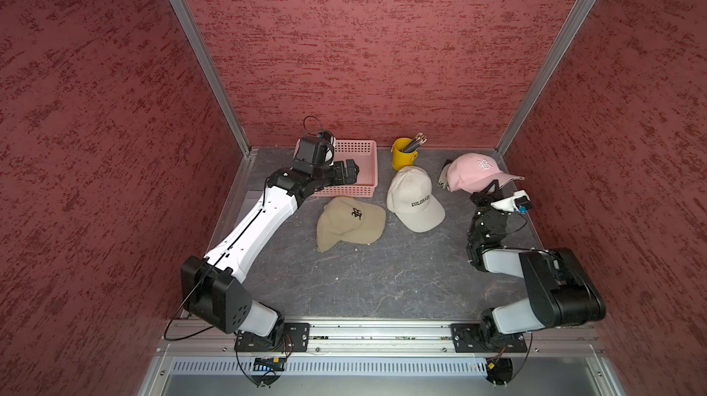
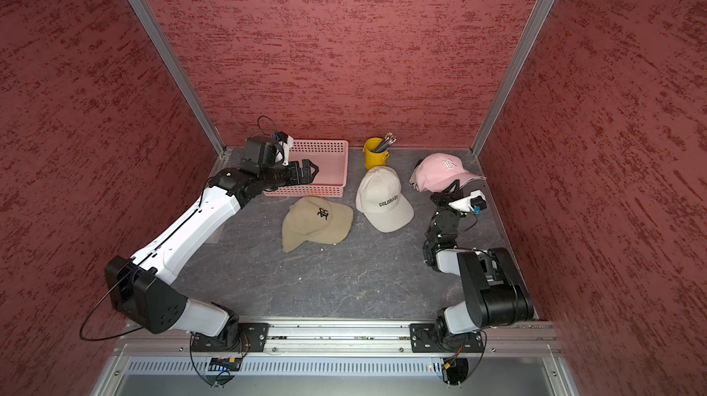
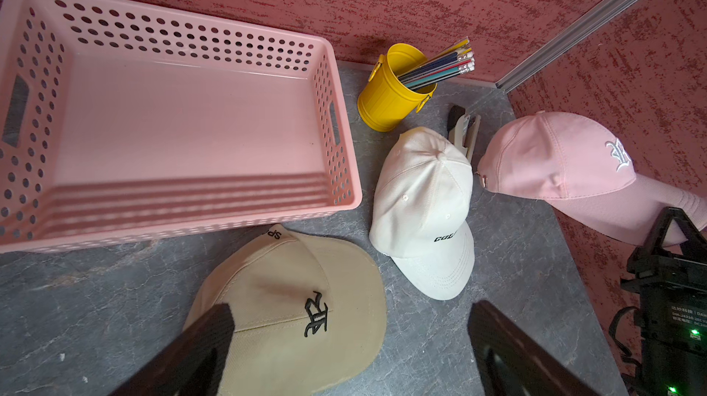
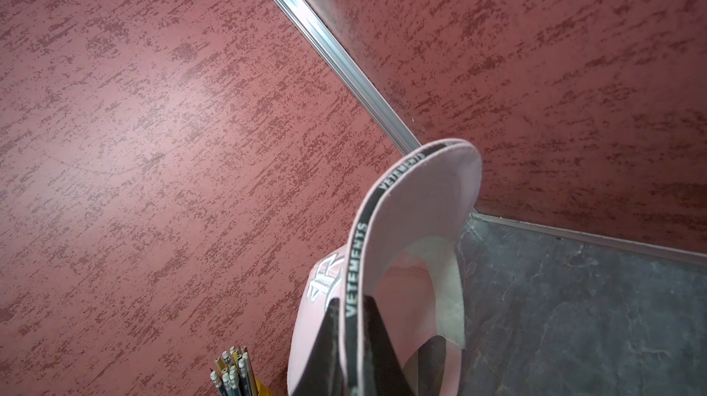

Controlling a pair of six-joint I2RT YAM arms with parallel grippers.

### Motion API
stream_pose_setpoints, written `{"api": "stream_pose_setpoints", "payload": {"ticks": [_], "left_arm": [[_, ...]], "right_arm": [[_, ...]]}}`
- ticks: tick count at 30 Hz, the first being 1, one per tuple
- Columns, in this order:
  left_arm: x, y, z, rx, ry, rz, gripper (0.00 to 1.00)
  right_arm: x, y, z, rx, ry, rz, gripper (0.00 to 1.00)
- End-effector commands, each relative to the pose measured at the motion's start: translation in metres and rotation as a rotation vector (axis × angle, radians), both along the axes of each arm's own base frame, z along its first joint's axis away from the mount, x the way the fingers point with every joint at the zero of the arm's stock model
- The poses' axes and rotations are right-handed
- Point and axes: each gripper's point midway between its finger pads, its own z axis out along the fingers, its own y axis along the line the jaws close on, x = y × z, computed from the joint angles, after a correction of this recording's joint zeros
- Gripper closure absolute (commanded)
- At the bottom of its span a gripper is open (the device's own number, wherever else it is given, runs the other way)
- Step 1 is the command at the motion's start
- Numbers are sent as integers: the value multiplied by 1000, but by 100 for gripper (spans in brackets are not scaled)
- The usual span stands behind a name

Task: Turn the baseball cap inside out
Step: Place the baseball cap at the center of the board, then reset both arms

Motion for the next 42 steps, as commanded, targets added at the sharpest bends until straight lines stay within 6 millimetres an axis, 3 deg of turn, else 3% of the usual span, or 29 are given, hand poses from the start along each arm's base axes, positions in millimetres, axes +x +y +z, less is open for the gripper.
{"api": "stream_pose_setpoints", "payload": {"ticks": [1,4,6,11,16,19,21,24,28,34,36,39,41,42], "left_arm": [[5,-1,1,-12,-25,-16,0],[4,0,1,-13,-25,-17,0],[3,3,3,-16,-30,-14,0],[1,5,6,-34,-36,-14,0],[-2,5,11,-47,-45,-20,0],[-3,2,7,-39,-35,-30,0],[-4,-7,3,3,-36,-71,0],[-7,-28,-4,168,-53,-138,0],[-7,-44,-7,363,-129,-175,0],[-1,-51,-2,350,-160,-200,0],[4,-47,-3,360,-156,-185,0],[14,-25,-1,289,-132,-128,0],[22,5,4,201,-130,-52,0],[26,24,8,167,-140,-4,0]], "right_arm": [[-3,-4,-1,56,-54,9,89],[-9,-9,-8,73,-46,-11,83],[-15,-10,-8,64,-41,-22,69],[-37,-18,-12,90,-23,-62,49],[-53,-18,-32,133,144,-53,46],[-55,-13,-20,56,332,-25,46],[-44,-2,2,-44,446,40,45],[-21,20,7,-121,654,191,43],[-8,40,-6,-135,805,389,43],[-10,59,-48,-9,969,642,42],[-7,69,-53,-13,1003,712,33],[-1,80,-54,-51,1021,799,28],[2,76,-48,-108,993,779,7],[3,73,-42,-147,967,764,2]]}}
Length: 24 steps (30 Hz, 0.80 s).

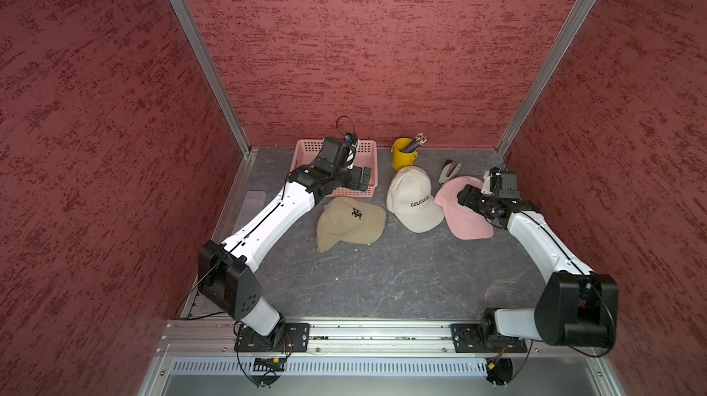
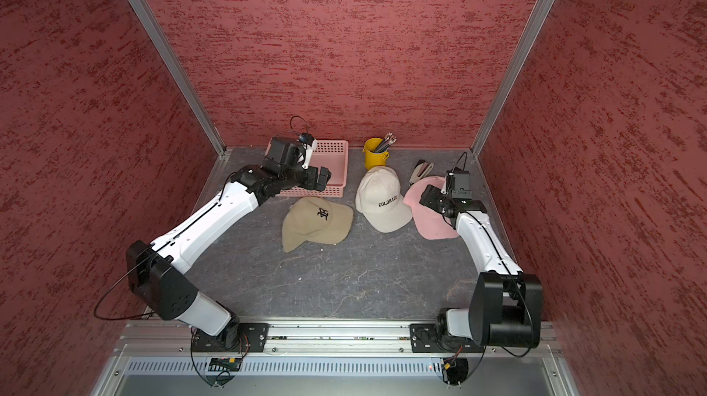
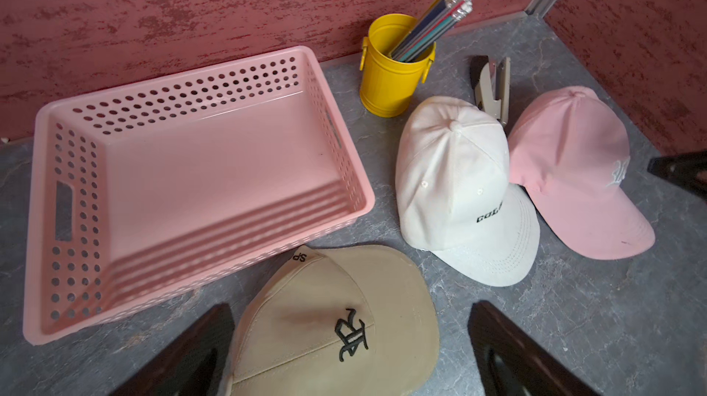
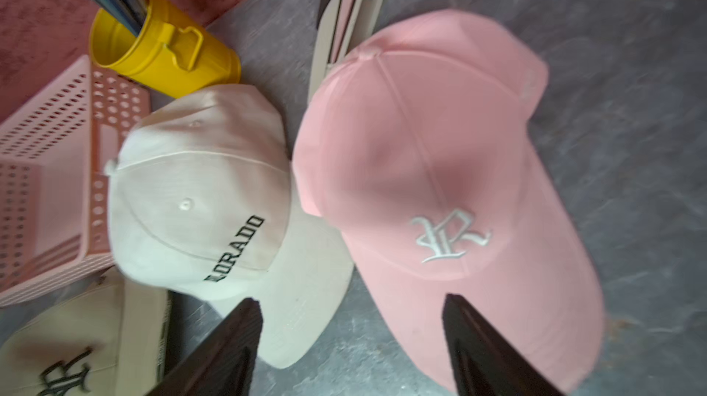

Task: Turn the baseball cap inside out
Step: Reset both arms

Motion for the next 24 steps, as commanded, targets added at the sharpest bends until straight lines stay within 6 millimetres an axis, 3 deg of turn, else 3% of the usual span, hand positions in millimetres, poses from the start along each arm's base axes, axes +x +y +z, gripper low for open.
{"api": "stream_pose_setpoints", "payload": {"ticks": [1,6,9,12,15,18,24], "left_arm": [[12,59,20,-117,-56,150,0],[8,160,22,-198,-137,423,0],[-7,208,3,-221,-164,543,0],[-19,246,-21,-196,-118,642,0],[-27,266,-40,-146,-162,681,0],[-34,271,-57,-100,-233,647,0],[-40,285,-88,-51,-275,696,0]], "right_arm": [[5,5,38,-60,-137,93,1],[1,-20,58,-214,-378,-4,1],[-6,-23,66,-284,-554,-6,1],[-7,-26,60,-341,-623,-7,1],[2,-28,34,-371,-588,6,1],[7,-29,14,-380,-604,6,2],[4,-22,-12,-403,-668,5,1]]}}
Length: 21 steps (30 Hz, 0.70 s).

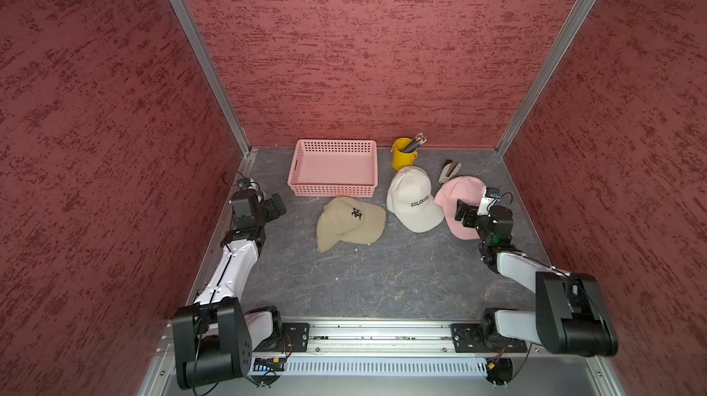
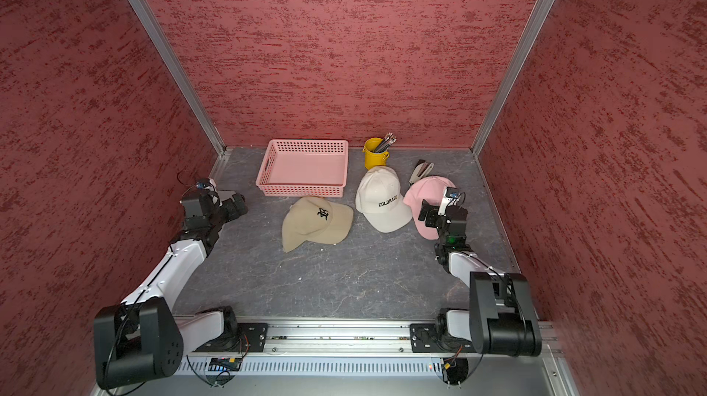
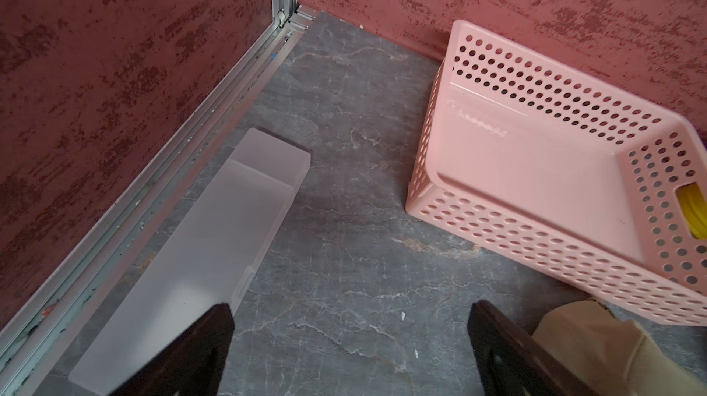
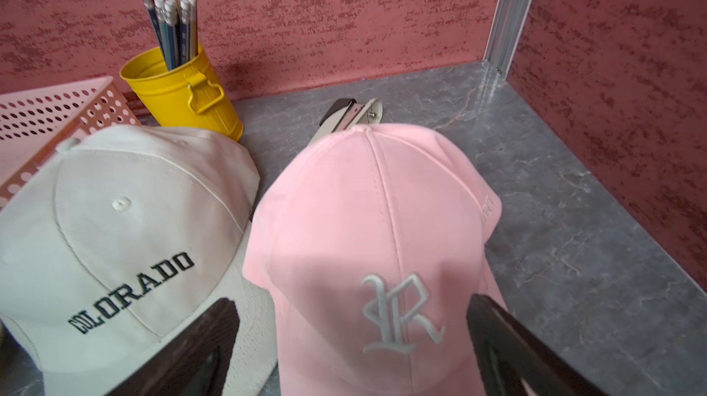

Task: Turn the baseball cap inside out
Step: Reset both arms

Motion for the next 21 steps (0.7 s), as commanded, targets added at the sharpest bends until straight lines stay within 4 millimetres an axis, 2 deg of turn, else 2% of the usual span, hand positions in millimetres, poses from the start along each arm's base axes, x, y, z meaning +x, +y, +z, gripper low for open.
{"api": "stream_pose_setpoints", "payload": {"ticks": [1,6,12,15,19,21], "left_arm": [[15,12,26,81,-164,21,0],[20,8,8,115,-169,-14,0],[24,-22,1,140,-210,-147,0],[22,-26,-2,152,-247,-172,0],[23,-41,-18,158,-232,-255,0],[28,-55,-20,147,-218,-342,0]], "right_arm": [[0,5,22,-65,-183,-6,1],[-6,13,9,-132,-243,-34,1],[4,13,4,-136,-182,-37,2],[9,16,2,-138,-158,-20,2],[9,14,2,-138,-154,-33,1],[9,14,2,-138,-154,-33,2]]}}
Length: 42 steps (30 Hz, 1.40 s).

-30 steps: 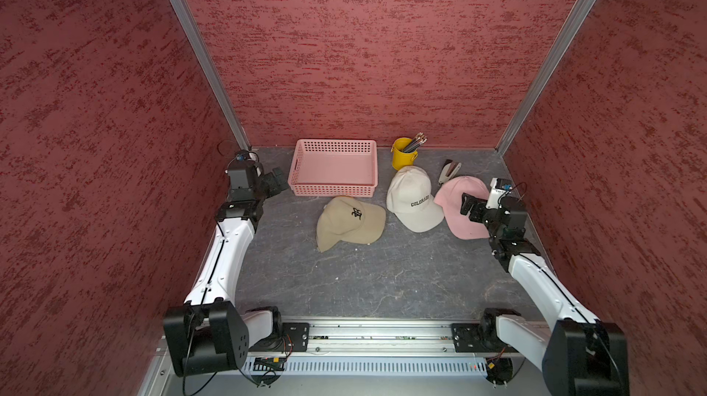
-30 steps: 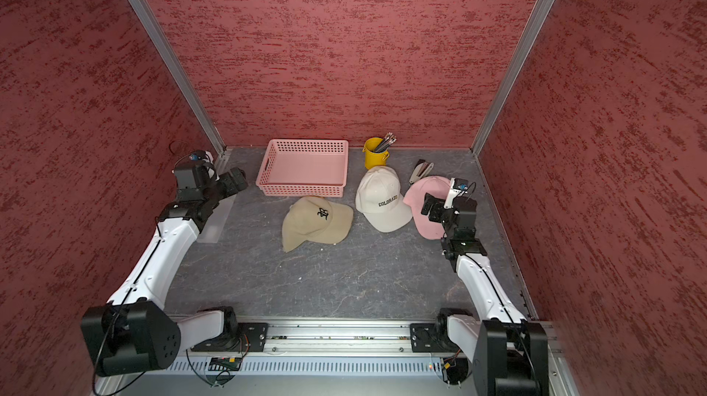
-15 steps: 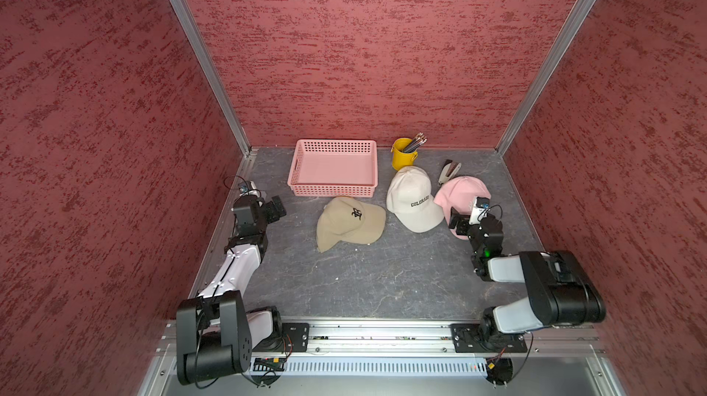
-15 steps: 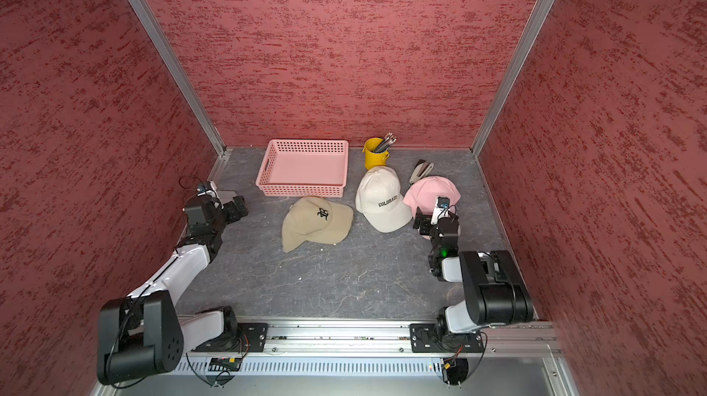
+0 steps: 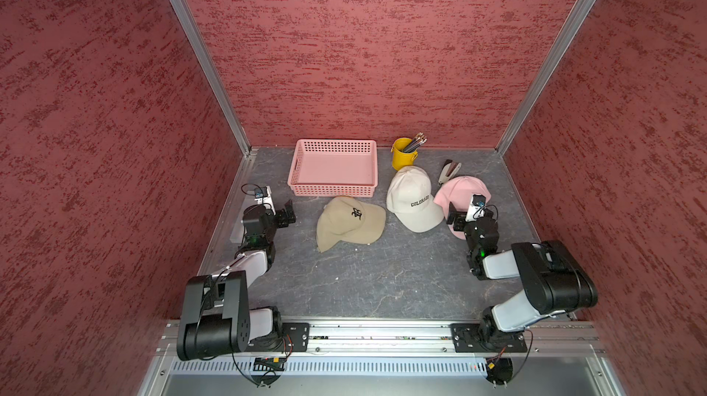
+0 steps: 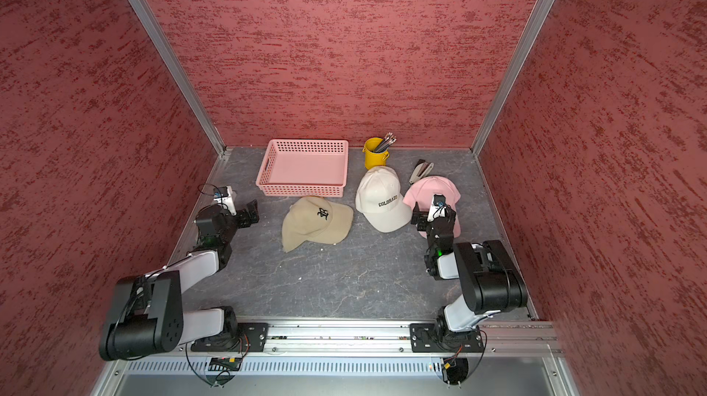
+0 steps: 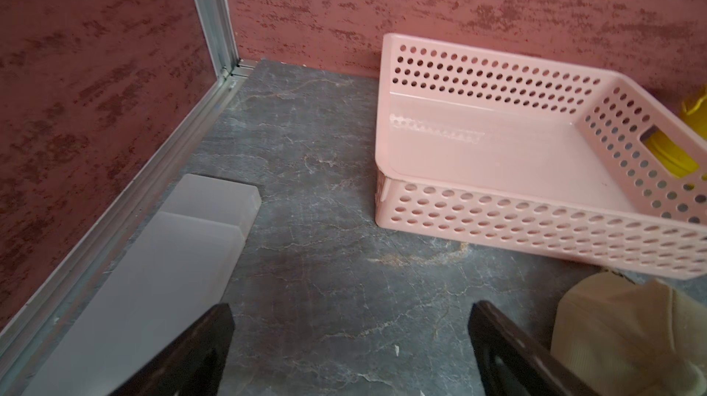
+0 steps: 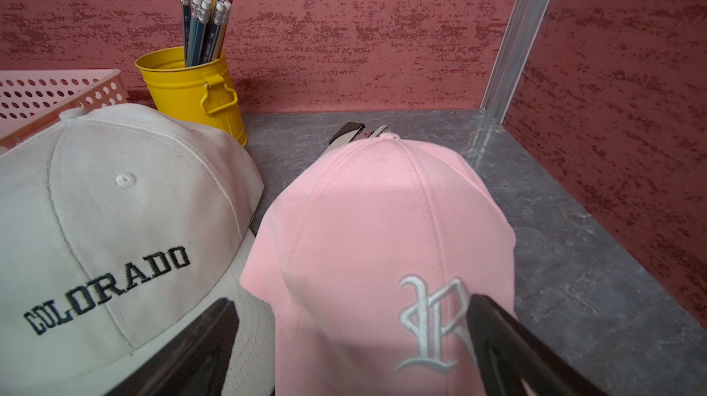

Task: Turn the baseball cap inside out
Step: Reset both arms

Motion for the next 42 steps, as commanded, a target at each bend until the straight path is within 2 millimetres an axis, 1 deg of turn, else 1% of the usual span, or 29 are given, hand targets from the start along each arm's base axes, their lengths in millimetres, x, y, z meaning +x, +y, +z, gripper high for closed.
{"api": "stream_pose_setpoints", "payload": {"ticks": [1,3,5,7,10,12,13,14,16,22,28,42], "left_arm": [[10,-21,16,21,-62,-127,0],[9,-25,23,-35,-104,-130,0],[11,-35,26,-39,-140,-161,0],[14,-46,21,1,-142,-193,0],[18,-52,4,27,-143,-213,0],[18,-50,-1,33,-162,-201,0],[18,-48,-4,19,-134,-198,0],[19,-51,0,16,-156,-217,0],[17,-50,-3,19,-141,-209,0],[18,-49,-2,41,-147,-181,0],[23,-38,-5,25,-120,-121,0],[24,-38,-4,22,-120,-123,0]], "right_arm": [[5,-3,10,-12,-22,-21,1],[6,-2,10,-10,-21,-19,1],[6,-2,10,-9,-20,-19,1],[7,-2,11,-10,-20,-18,1],[7,-2,10,-10,-18,-18,1],[7,-1,10,-10,-16,-16,2],[7,-2,11,-9,-18,-18,2],[7,-2,10,-13,-17,-16,1],[7,-2,10,-12,-17,-17,1],[10,-3,9,-10,-2,-24,1],[13,-2,8,-12,14,-21,1],[17,-2,6,-11,38,-26,1]]}}
